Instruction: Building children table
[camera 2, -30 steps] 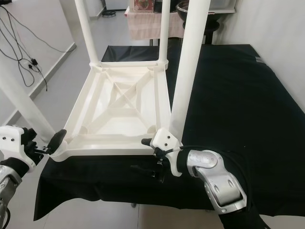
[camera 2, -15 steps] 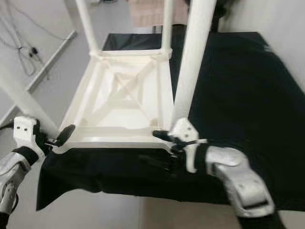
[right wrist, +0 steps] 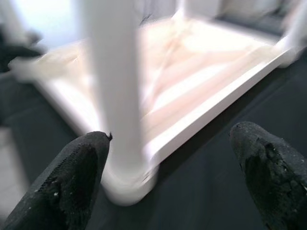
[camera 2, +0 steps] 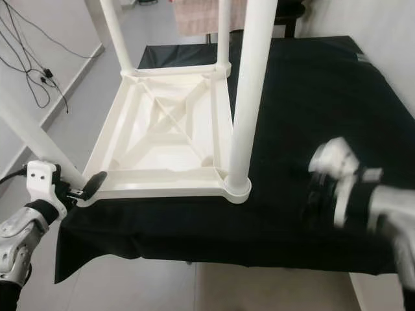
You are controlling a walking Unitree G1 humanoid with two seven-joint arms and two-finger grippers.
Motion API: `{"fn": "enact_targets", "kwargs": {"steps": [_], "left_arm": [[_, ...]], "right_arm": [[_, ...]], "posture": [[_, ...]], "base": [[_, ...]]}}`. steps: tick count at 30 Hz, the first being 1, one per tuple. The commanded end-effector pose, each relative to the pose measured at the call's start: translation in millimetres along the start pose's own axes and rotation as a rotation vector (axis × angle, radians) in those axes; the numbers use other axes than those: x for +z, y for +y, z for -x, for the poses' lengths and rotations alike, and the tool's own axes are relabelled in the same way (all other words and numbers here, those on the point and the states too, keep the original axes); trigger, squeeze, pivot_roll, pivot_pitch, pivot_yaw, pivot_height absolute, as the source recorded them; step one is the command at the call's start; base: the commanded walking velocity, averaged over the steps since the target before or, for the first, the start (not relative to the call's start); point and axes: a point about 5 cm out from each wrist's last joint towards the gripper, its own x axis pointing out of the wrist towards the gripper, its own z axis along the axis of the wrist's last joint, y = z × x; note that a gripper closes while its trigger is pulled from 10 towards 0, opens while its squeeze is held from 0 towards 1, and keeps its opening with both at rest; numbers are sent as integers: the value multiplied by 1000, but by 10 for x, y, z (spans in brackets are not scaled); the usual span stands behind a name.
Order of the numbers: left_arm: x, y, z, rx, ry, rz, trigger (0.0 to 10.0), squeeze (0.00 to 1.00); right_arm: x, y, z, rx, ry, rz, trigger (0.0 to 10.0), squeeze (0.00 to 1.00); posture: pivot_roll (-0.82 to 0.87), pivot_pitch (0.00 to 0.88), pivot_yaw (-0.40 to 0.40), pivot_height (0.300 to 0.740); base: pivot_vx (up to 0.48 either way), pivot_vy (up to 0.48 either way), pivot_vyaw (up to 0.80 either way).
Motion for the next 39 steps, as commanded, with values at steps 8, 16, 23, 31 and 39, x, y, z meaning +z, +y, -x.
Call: {"fn": "enact_targets", "kwargs": {"steps": [8, 16, 23, 31, 39], "left_arm": [[-22, -36, -14, -23, -11, -5, 10000, 0], [-23, -15, -4, -8, -24, -10, 10000, 0], [-2, -29, -27, 1, -46, -9, 10000, 0], [28, -4, -24, 15, -58, -21, 10000, 0], [33, 14, -25, 27, -65, -20, 10000, 0]], "right_arm": [[483, 25, 46, 163, -305, -4, 10000, 0], [660, 2, 4, 246, -383, 28, 10000, 0], [833, -154, -265, 94, -449, 33, 10000, 0], [988, -126, -353, 125, -533, -7, 10000, 0], [1024, -66, -387, 202, -543, -13, 10000, 0]], "posture": [[-179, 89, 77, 740], [-176, 74, 67, 740], [-174, 64, 61, 740], [-169, 54, 56, 740], [-169, 52, 51, 740]], "base": [[0, 0, 0], [0, 0, 0], [0, 0, 0], [0, 0, 0], [0, 0, 0]]}}
